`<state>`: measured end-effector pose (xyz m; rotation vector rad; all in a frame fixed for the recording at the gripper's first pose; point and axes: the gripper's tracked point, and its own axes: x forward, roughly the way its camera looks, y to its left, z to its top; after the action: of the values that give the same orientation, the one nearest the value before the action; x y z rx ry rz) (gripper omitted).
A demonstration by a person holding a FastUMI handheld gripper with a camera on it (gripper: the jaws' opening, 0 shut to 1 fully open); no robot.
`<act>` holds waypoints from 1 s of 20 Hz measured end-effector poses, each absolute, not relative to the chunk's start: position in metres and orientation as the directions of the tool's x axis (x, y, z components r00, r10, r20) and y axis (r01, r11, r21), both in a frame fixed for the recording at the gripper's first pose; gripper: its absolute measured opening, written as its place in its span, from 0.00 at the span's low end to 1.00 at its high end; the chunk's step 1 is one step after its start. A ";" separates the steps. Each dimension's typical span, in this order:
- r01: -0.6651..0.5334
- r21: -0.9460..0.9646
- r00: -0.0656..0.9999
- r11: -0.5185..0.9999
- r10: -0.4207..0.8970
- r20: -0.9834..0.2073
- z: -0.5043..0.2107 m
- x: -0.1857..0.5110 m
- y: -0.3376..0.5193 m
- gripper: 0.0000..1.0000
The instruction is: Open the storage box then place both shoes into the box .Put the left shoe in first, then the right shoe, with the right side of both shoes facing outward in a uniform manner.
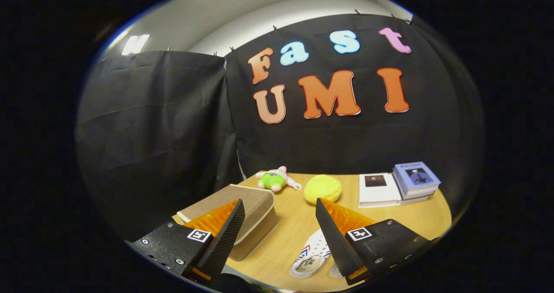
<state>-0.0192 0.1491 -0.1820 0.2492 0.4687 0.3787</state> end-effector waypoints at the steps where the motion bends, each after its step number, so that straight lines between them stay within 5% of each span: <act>1: -0.301 0.362 0.797 0.882 0.441 -0.413 -0.194 -0.019 0.159 0.98; 9: -0.226 0.651 0.610 0.724 0.627 -0.485 -0.262 -0.003 0.224 0.97; 20: -0.080 0.887 0.466 0.455 0.804 -0.370 -0.297 0.004 0.285 0.96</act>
<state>0.0041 0.2854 -0.2972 0.9402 0.9257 0.6534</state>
